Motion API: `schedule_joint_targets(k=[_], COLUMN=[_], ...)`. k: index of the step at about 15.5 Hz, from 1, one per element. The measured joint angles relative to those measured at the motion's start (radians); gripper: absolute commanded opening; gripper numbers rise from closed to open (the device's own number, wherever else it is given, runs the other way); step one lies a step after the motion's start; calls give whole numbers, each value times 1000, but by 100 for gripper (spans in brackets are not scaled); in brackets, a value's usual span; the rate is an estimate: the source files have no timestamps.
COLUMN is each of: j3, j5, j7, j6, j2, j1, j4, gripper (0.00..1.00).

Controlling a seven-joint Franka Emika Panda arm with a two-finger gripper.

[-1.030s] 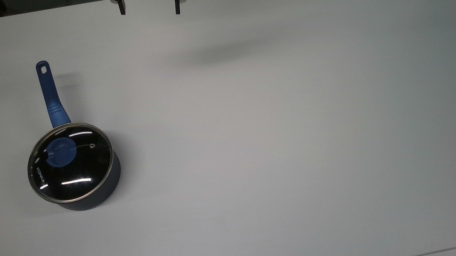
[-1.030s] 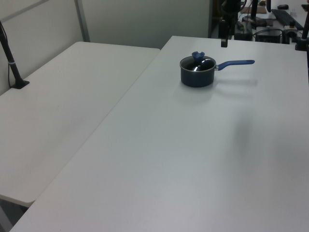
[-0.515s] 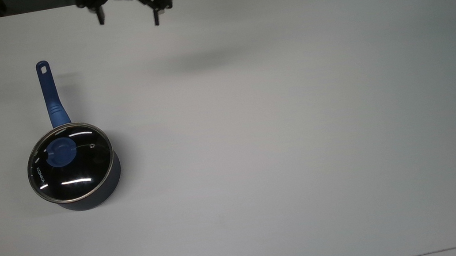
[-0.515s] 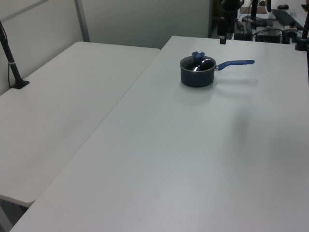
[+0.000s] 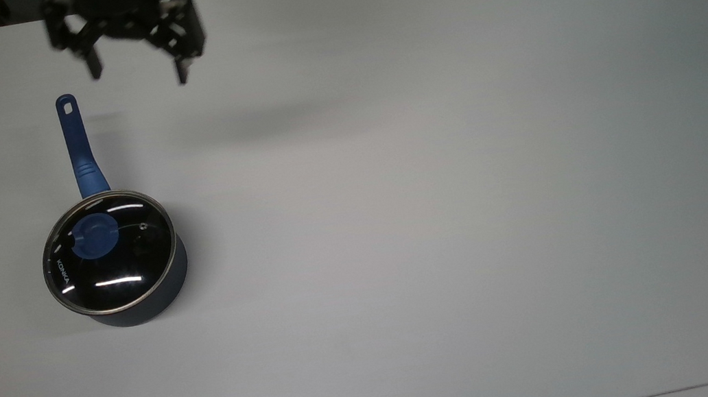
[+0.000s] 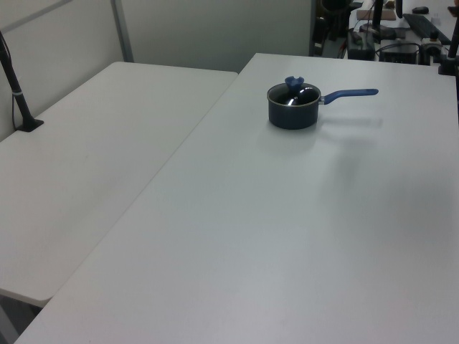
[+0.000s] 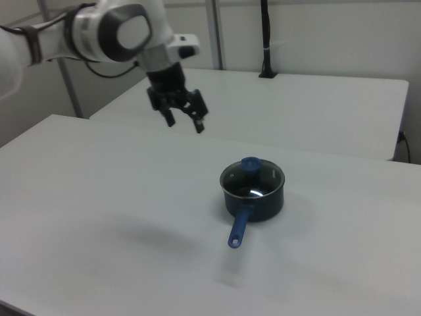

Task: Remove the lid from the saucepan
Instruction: 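Lower the gripper over the blue knob of the glass lid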

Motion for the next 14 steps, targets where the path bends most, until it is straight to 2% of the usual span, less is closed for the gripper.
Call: schedule_joint_targets(k=[4,9,14], j3=[-1,-1,-1], j5=[26,36,36], j7=[-39,-57,-211], j6=[88,224,283], j2=[110,200,283], j1=[-53,-92,-109], j4=[72,89,93], gripper=[100,100,100])
